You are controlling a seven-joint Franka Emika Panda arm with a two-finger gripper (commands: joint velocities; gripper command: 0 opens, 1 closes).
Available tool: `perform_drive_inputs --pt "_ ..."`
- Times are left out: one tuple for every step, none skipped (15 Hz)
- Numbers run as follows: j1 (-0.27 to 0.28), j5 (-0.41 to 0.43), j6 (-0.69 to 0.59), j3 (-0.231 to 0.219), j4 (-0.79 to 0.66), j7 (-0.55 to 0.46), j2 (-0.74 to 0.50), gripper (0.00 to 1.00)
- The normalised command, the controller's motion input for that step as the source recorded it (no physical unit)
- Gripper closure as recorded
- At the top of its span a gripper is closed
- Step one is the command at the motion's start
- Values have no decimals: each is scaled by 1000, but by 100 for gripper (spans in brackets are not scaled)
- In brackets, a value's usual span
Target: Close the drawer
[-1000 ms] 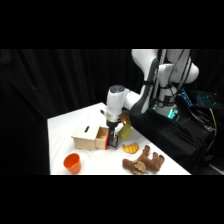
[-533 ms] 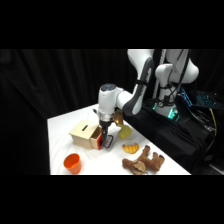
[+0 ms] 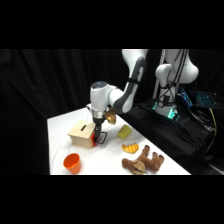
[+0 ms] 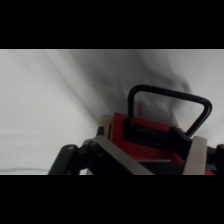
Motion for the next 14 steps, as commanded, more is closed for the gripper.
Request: perform_drive_inputs --pt "-94 153 -147 1 332 -236 111 0" --pt "-82 148 -166 3 313 -232 79 0" --pt "-86 159 -219 25 273 -255 14 0" --pt "-92 165 -264 47 245 -273 -30 0" --pt "-131 203 -408 116 169 -372 -165 0" --pt "-150 221 -463 153 109 -425 -257 0" --pt "-117 177 -521 129 51 -402 -352 0" --pt "-105 156 -550 128 -3 -402 -451 0" --pt "-99 131 -555 127 -25 -380 -504 0" --pt "-96 102 -561 122 -10 -339 -505 0" --pt "-104 80 -592 126 39 -317 -482 0" --pt "-114 62 -562 131 83 -284 -437 0" --pt "-134 70 -534 146 122 -274 -387 0" --pt "-147 75 -520 155 162 -267 -336 0"
